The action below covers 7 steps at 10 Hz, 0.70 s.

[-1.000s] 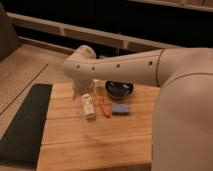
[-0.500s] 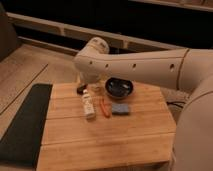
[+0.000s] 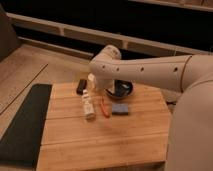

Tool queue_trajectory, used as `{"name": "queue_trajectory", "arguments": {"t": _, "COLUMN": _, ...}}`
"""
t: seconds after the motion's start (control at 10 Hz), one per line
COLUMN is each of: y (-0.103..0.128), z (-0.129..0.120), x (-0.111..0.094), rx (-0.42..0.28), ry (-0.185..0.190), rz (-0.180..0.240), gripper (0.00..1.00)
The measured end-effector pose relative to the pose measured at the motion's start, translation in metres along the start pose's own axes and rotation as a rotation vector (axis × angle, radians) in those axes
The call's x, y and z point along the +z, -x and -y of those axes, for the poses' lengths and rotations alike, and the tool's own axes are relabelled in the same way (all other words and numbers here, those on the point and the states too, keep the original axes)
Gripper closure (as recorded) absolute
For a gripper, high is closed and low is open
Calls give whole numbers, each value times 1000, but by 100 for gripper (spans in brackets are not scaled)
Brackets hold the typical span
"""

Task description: Place the pepper on the white sponge

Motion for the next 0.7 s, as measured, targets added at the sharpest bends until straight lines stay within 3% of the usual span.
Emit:
{"name": "queue_trajectory", "arguments": {"t": 0.3, "y": 13, "z": 5, "x": 25, "rx": -4, "ry": 29, "rz": -4, "gripper": 35}}
{"name": "queue_trajectory", "arguments": {"t": 0.7, "y": 14, "z": 2, "x": 27, "rx": -8, "ry": 34, "rz": -4, "gripper": 35}}
